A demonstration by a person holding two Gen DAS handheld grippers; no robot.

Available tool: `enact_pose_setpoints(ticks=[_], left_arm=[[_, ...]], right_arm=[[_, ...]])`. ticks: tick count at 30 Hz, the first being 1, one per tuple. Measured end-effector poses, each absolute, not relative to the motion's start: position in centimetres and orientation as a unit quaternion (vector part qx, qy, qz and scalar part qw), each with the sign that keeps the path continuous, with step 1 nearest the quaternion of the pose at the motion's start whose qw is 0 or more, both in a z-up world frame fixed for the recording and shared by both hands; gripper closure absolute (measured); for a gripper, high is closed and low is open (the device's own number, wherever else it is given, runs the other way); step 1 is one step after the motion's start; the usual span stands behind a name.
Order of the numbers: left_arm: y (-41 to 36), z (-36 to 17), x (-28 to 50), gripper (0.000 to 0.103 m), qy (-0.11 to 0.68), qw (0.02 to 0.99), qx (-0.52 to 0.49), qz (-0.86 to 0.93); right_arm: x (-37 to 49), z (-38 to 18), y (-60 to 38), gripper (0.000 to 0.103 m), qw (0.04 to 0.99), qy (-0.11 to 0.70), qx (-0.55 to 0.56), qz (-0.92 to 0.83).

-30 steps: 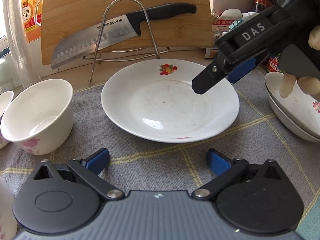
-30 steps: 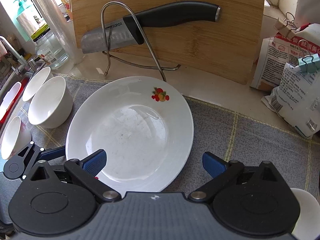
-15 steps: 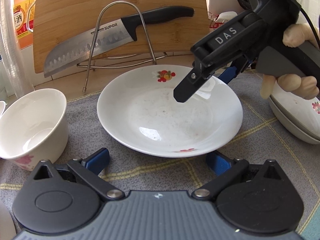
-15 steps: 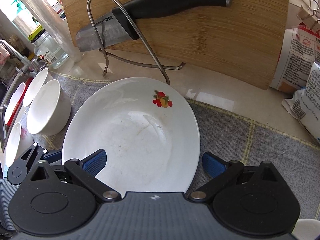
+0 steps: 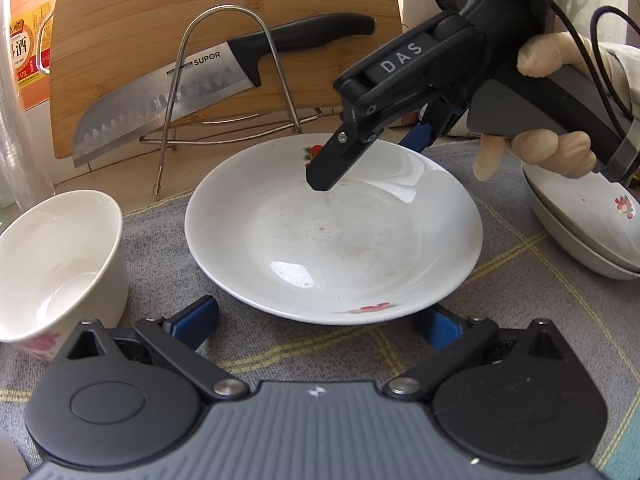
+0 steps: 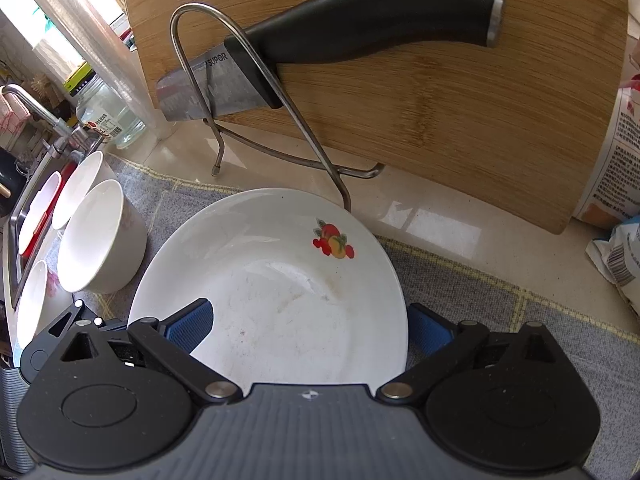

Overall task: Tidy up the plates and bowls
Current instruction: 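Close the left tool on the deep plate's rim while the right tool grips the opposite rim, then lift the deep flowered plate with both tools and carry it toward the plate stack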

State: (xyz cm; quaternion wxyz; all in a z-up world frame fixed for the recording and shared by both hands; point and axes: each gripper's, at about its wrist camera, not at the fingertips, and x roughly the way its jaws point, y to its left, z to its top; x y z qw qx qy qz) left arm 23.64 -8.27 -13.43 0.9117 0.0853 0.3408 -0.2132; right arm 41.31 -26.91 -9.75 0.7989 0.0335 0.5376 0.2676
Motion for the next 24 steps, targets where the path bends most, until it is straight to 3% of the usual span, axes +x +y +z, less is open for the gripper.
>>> enact_pose_setpoints(ticks=[24], left_arm=[[-7.7, -13.4, 23.0, 0.0, 0.323, 0.908, 0.096, -0.248]], right_arm=[[42.5, -9.8, -26.9, 0.001, 0.791, 0.527, 0.036, 0.309]])
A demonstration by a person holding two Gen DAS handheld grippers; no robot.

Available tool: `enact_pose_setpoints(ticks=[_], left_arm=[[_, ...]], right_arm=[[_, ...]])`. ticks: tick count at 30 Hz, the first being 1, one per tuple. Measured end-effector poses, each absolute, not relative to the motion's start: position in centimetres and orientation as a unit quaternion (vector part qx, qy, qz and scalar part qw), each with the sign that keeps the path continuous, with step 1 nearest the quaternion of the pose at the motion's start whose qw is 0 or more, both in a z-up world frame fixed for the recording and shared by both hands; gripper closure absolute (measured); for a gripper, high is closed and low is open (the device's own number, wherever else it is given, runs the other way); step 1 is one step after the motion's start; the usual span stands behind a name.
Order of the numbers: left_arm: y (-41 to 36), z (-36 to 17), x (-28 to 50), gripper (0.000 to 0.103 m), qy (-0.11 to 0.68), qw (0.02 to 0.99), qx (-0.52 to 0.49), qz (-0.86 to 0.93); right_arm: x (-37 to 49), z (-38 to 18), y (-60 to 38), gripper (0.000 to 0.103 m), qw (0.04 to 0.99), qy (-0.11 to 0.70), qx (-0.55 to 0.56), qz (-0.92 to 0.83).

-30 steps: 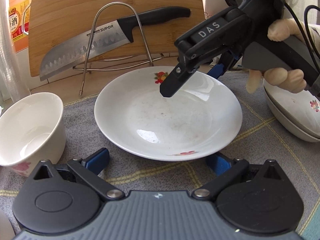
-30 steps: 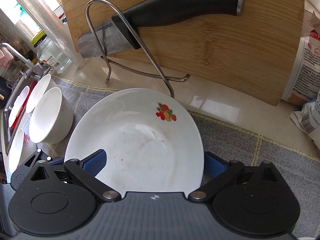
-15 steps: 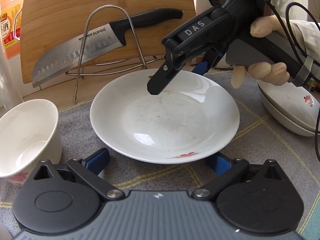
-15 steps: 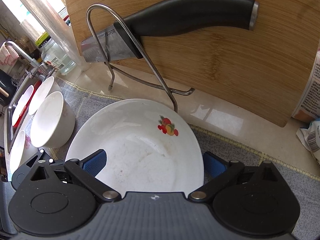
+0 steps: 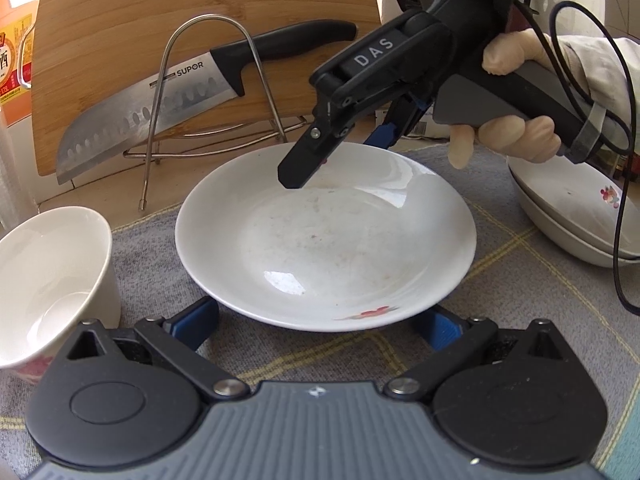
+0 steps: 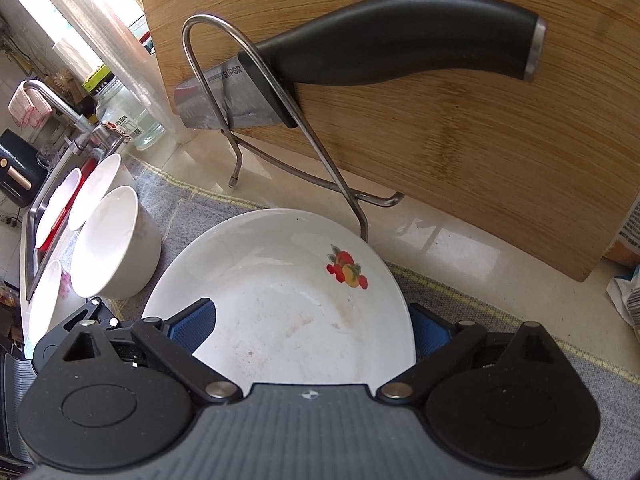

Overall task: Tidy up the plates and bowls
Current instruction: 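Lift the deep flowered plate with both tools and carry it toward the plate stack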

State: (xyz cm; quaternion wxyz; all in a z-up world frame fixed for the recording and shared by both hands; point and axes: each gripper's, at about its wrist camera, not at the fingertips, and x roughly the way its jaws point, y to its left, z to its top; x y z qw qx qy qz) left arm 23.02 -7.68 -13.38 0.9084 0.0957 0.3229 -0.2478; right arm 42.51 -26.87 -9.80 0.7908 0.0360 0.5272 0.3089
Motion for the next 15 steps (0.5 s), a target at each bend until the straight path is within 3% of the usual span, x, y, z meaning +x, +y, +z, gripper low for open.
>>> enact_pose_setpoints(ticks=[15], left_arm=[[-8.15, -13.2, 22.86, 0.0, 0.316, 0.908, 0.108, -0.253]], right_arm=[[42.76, -9.75, -26.8, 0.005, 0.785, 0.527, 0.036, 0.325]])
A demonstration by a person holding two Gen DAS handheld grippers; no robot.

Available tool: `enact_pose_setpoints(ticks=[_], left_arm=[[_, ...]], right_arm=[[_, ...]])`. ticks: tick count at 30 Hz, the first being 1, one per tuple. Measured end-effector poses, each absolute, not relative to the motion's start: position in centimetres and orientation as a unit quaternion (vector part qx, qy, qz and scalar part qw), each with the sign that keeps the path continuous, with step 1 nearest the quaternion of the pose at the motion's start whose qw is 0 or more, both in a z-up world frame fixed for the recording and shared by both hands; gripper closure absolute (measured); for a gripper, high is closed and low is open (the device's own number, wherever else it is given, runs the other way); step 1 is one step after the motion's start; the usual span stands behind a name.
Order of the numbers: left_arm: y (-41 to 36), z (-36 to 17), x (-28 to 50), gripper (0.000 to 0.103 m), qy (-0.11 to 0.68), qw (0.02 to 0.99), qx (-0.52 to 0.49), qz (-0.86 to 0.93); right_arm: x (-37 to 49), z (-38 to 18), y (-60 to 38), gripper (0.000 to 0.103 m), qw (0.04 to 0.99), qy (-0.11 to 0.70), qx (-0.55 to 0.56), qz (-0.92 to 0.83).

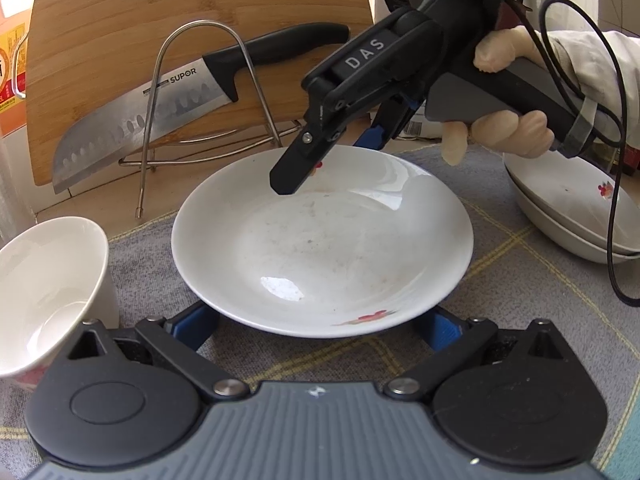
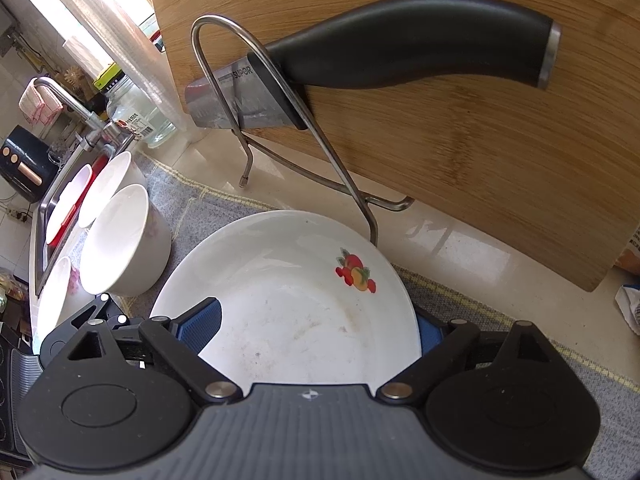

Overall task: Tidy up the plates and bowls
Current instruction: 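Lift the deep flowered plate with both tools and carry it toward the plate stack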

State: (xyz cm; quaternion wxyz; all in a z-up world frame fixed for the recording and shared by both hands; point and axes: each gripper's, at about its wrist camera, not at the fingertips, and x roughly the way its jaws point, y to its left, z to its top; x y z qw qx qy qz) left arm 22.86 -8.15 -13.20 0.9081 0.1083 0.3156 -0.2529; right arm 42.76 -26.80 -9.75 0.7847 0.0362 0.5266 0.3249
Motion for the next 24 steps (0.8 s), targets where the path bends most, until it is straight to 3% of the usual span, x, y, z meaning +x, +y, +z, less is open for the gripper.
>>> enact_pose_setpoints(ticks=[24], left_arm=[[-7.99, -13.06, 23.0, 0.001, 0.319, 0.905, 0.112, -0.26]], right_arm=[[43.19, -9.96, -25.76, 0.004, 0.787, 0.521, 0.019, 0.331]])
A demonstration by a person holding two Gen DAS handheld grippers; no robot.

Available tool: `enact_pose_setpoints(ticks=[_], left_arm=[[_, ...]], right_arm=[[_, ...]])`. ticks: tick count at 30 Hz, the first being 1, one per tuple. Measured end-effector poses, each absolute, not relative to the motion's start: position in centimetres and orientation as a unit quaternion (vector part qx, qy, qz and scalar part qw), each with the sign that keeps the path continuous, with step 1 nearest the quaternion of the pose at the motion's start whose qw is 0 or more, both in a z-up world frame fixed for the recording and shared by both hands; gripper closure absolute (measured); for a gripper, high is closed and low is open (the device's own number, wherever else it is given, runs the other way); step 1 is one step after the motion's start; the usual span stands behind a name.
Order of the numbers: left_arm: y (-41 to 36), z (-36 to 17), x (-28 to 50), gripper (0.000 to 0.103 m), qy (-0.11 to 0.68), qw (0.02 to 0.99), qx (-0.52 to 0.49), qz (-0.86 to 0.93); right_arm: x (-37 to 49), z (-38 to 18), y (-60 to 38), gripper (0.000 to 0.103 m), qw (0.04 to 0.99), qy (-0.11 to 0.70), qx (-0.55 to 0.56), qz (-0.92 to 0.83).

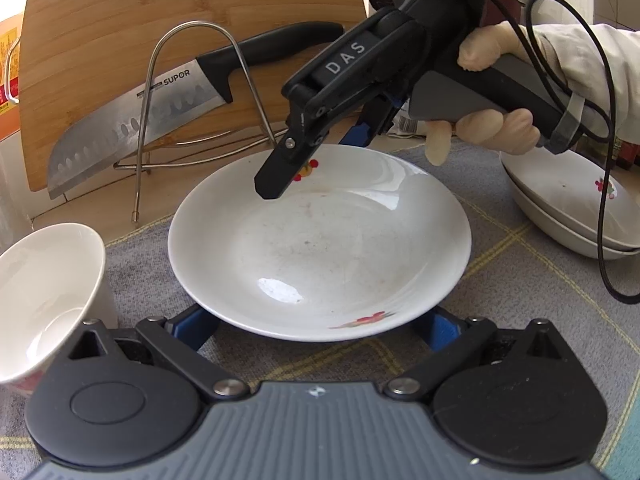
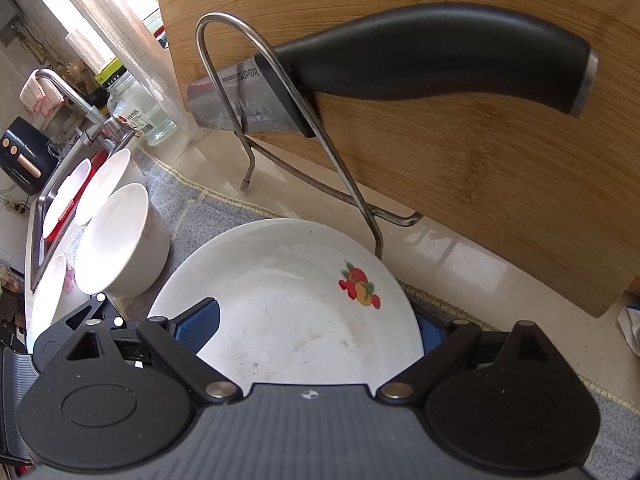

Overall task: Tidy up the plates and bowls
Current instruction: 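Lift the deep flowered plate with both tools and carry it toward the plate stack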

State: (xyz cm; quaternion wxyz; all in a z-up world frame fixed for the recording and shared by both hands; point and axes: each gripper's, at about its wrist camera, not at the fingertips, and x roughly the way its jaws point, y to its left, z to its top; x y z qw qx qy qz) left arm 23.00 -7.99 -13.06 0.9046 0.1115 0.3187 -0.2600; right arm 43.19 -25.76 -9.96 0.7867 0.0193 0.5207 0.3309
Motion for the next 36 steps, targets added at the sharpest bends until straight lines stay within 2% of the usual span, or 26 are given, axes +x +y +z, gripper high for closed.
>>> enact_pose_setpoints(ticks=[36], left_arm=[[-8.2, -10.9, 20.4, 0.001, 0.318, 0.905, 0.131, -0.252]], right_arm=[[38.1, -7.3, -25.5, 0.004, 0.787, 0.515, 0.013, 0.34]])
